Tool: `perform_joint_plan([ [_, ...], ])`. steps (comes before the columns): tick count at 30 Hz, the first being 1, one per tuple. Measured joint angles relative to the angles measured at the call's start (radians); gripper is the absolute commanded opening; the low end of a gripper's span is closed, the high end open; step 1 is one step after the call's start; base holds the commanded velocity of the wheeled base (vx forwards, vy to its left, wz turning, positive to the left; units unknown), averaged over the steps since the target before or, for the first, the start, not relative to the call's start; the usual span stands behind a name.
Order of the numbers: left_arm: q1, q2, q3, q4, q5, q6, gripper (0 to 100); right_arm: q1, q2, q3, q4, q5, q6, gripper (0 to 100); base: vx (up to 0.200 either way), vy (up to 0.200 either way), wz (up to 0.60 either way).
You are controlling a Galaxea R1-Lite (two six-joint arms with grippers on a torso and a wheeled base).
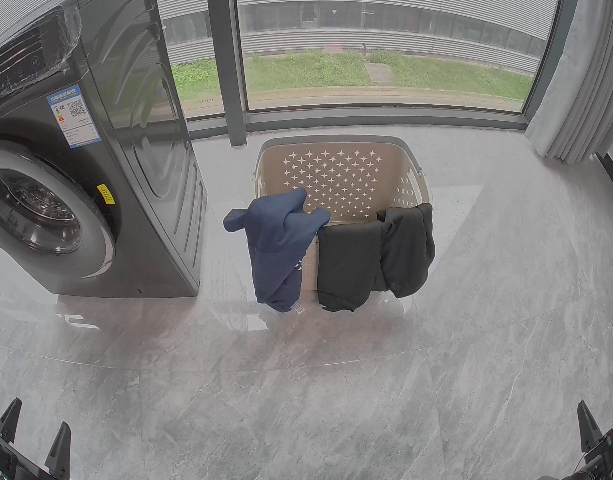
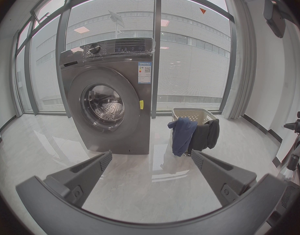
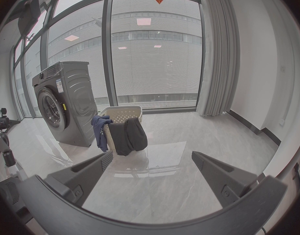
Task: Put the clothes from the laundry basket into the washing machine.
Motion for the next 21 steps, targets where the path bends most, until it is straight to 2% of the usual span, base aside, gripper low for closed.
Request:
perform_joint_plan([
  [6,0.000,0.000,0.000,0.000,0.000,0.000,100,0.000,0.000,0.000,0.000,0.000,0.000,100,0.000,0.000,0.00],
  [12,0.000,0.000,0.000,0.000,0.000,0.000,100,0.000,0.000,0.000,0.000,0.000,0.000,100,0.200,0.000,0.00],
  [21,0.000,0.000,0.000,0.000,0.000,0.000,100,0.000,0.000,0.000,0.000,0.000,0.000,100,0.000,0.000,0.00],
])
